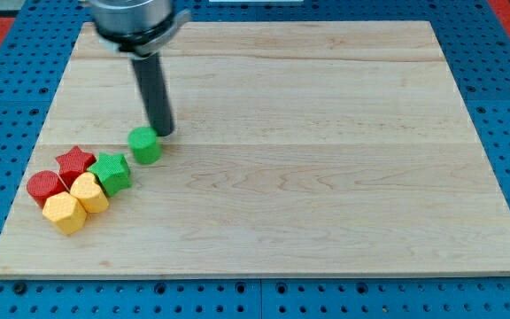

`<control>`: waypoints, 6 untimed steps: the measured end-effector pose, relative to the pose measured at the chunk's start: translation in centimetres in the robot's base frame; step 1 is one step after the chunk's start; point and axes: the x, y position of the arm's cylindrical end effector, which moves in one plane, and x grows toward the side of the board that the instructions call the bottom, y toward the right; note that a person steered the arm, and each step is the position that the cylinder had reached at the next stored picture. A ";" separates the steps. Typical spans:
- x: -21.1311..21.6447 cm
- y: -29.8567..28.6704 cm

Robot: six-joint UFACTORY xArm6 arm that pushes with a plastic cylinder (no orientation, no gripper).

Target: Push the green circle into the green star

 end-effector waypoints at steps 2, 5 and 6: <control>-0.4 -2.0; -3.8 2.0; -3.7 1.0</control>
